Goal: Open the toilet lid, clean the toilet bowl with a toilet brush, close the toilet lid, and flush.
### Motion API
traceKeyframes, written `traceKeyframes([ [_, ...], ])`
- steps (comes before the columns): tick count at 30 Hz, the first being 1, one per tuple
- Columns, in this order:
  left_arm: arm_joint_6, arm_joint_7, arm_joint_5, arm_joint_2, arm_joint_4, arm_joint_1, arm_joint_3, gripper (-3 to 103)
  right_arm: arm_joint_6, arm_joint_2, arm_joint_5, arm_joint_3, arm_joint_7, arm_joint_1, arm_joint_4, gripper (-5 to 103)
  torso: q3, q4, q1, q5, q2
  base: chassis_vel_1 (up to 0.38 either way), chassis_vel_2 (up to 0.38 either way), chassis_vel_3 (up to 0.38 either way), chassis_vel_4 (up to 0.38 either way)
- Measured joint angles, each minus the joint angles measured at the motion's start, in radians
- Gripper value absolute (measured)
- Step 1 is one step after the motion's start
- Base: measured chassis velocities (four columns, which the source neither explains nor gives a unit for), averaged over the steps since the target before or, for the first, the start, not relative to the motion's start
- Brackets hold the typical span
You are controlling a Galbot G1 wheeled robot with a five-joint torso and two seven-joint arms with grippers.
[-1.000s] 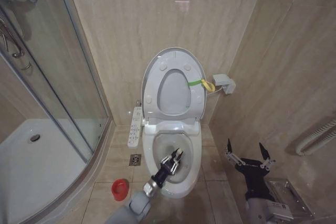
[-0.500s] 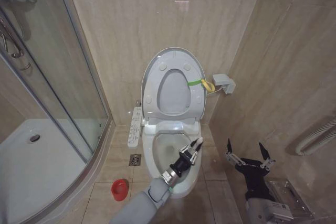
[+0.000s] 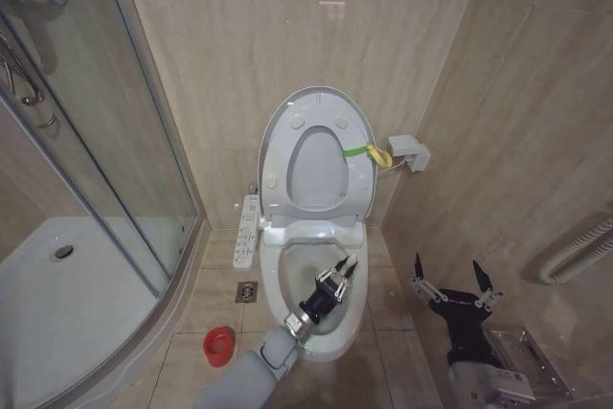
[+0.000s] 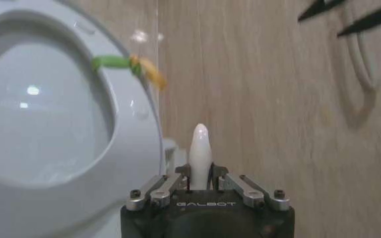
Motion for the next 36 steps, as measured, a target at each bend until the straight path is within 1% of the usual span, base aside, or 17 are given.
traceKeyframes([
  [1,0.0,0.0,0.0,0.0,0.0,0.0,0.0,20,0.0,0.0,0.0,0.0,0.0,0.0,0.0,100,0.0,0.0,0.0,0.0,0.0,0.0,0.0,0.0,0.0],
  [4,0.016,-0.014,-0.002,-0.009,-0.048,-0.002,0.021,20,0.0,0.0,0.0,0.0,0.0,0.0,0.0,100,0.0,-0.0002,0.0,0.0,0.0,0.0,0.0,0.0,0.0],
  [10,0.014,-0.007,-0.008,-0.009,-0.068,0.029,0.035,20,0.0,0.0,0.0,0.0,0.0,0.0,0.0,100,0.0,0.0002,0.0,0.0002,0.0,0.0,0.0,0.0,0.0],
  [12,-0.003,0.009,-0.008,-0.012,-0.025,0.04,0.027,20,0.0,0.0,0.0,0.0,0.0,0.0,0.0,100,0.0,0.0002,0.0,0.0,0.0,0.0,0.0,0.0,0.0],
  [13,-0.003,0.009,-0.008,-0.012,-0.025,0.04,0.027,20,0.0,0.0,0.0,0.0,0.0,0.0,0.0,100,0.0,0.0002,0.0,0.0,0.0,0.0,0.0,0.0,0.0],
  [16,-0.021,0.018,-0.006,-0.016,0.033,0.028,0.009,20,0.0,0.0,0.0,0.0,0.0,0.0,0.0,100,0.0,0.0002,0.0,0.0,0.0,0.0,0.0,0.0,0.0],
  [23,-0.01,0.014,-0.019,-0.032,0.019,-0.008,0.005,20,0.0,0.0,0.0,0.0,0.0,0.0,0.0,100,0.0,0.0001,0.0,0.0001,0.0,0.0,0.0,0.0,0.0],
  [26,-0.002,-0.004,-0.022,-0.068,0.011,-0.034,0.015,20,0.0,0.0,0.0,0.0,0.0,0.0,0.0,100,0.0,0.0,0.0,0.0002,0.0,0.0,0.0,0.0,0.0],
  [27,-0.002,-0.004,-0.022,-0.068,0.011,-0.034,0.015,20,0.0,0.0,0.0,0.0,0.0,0.0,0.0,100,0.0,0.0,0.0,0.0002,0.0,0.0,0.0,0.0,0.0],
  [29,-0.002,-0.009,-0.02,-0.097,0.027,-0.052,0.023,20,0.0,0.0,0.0,0.0,0.0,0.0,0.0,100,0.0,-0.0001,0.0,0.0002,0.0,0.0,0.0,0.0,0.0],
  [30,-0.002,-0.009,-0.02,-0.097,0.027,-0.052,0.023,20,0.0,0.0,0.0,0.0,0.0,0.0,0.0,100,0.0,-0.0001,0.0,0.0002,0.0,0.0,0.0,0.0,0.0],
  [33,-0.01,-0.003,-0.019,-0.13,0.083,-0.071,0.027,20,0.0,0.0,0.0,0.0,0.0,0.0,0.0,100,0.0,0.0,0.0,0.0002,0.0,0.0,0.0,0.0,0.0],
  [36,-0.017,0.008,-0.022,-0.133,0.117,-0.072,0.025,20,0.0,0.0,0.0,0.0,0.0,0.0,0.0,100,0.0,0.0,0.0,0.0002,0.0,0.0,0.0,0.0,0.0],
])
